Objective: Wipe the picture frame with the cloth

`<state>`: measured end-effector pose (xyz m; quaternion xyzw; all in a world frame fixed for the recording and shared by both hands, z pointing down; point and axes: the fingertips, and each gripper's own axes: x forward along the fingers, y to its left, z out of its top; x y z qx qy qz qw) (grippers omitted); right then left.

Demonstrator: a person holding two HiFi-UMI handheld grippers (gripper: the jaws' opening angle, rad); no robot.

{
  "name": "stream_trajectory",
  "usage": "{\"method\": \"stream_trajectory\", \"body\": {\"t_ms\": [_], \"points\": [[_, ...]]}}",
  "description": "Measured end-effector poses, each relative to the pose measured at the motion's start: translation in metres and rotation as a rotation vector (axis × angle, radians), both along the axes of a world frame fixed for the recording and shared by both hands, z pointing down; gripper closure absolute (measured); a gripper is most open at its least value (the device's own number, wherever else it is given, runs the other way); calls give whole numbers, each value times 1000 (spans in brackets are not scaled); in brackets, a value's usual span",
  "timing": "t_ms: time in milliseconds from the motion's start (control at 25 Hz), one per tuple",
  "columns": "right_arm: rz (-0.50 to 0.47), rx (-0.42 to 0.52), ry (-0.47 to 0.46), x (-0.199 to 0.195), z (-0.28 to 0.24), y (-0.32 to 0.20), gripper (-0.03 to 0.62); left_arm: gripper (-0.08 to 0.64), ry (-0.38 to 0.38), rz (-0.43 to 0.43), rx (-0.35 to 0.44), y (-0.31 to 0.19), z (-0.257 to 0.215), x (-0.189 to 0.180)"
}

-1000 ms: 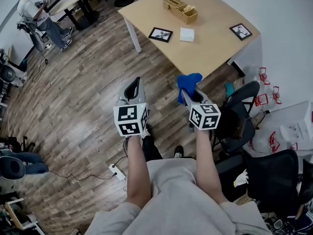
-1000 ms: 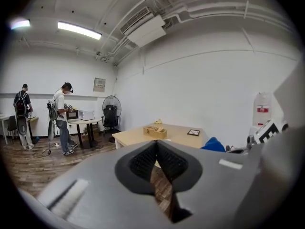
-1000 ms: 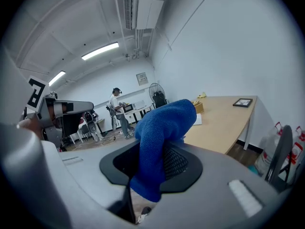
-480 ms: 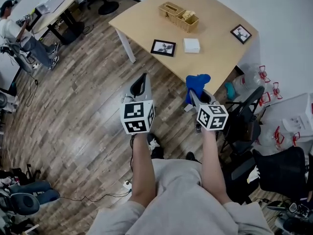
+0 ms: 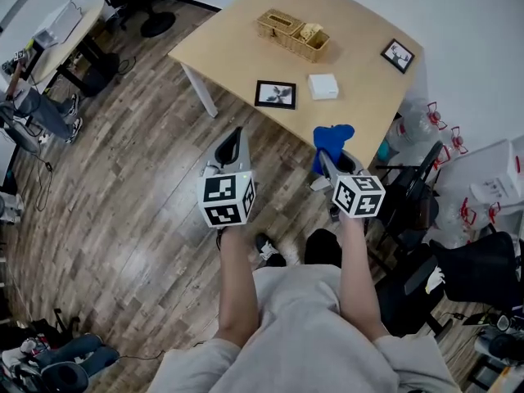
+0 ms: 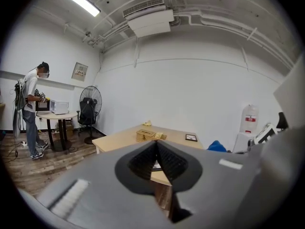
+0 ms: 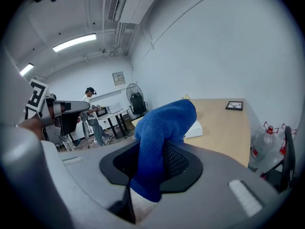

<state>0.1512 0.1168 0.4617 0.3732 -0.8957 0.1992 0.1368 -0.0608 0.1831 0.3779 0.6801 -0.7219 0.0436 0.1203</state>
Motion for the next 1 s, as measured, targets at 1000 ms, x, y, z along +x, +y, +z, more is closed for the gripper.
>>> {"method": "stream_trajectory", "body": {"t_ms": [1000], "points": [[-69,10,6,-100,26,-169,486,508,-5,64,-232,-137,90,-70]]}}
